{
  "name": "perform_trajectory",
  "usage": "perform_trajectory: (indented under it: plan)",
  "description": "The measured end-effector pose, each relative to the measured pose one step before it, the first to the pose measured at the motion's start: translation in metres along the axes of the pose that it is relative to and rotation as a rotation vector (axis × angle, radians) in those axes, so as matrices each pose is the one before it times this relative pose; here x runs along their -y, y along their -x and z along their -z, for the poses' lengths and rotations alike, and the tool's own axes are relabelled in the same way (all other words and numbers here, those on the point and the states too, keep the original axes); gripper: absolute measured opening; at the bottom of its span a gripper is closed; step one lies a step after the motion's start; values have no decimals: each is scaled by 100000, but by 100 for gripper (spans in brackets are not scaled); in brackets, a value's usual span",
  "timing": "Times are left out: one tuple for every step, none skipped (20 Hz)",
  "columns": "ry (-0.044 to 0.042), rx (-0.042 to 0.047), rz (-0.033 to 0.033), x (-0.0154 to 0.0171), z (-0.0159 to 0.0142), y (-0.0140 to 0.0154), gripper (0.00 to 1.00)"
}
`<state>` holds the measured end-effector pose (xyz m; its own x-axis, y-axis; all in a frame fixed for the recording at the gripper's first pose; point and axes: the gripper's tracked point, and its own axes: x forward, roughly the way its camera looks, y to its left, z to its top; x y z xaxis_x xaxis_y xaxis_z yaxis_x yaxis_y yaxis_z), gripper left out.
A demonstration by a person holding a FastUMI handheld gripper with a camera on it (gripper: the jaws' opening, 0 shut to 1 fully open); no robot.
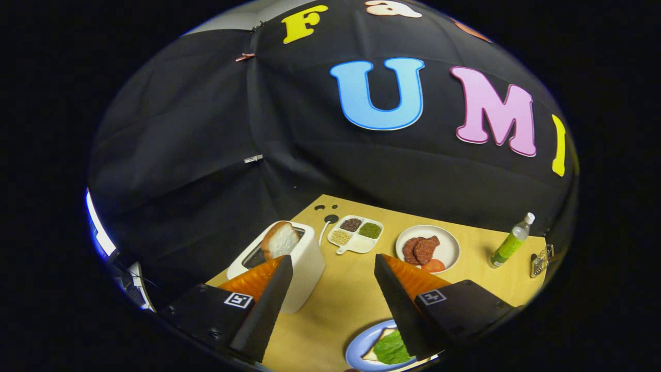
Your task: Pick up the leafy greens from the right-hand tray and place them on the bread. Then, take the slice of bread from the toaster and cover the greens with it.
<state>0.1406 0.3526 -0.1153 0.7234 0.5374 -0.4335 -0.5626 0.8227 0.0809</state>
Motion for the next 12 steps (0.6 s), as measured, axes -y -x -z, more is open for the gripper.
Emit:
perform_trajectory:
  plan:
    - [379, -287, -1136, -944, -213, -912, 99]
    - [459, -431, -1163, -937, -207, -902, 99]
    - [656, -586, -1225, -903, -241, -918, 99]
    - [814, -468, -785, -733, 9, -1018, 99]
    - [997, -374, -777, -672, -54, -973, 99]
    - [862, -385, -772, -670, 24, -1123, 99]
    - [789, -262, -780, -610, 3, -1007, 99]
    - [785, -269, -698, -823, -16, -930, 99]
    - [771, -609, -460, -703, 64, -943, 99]
    - [754, -699, -87, -647, 39, -791, 99]
    - [821, -1008, 112, -470, 261, -941, 99]
    - [666, -1417, 495, -329, 363, -865, 99]
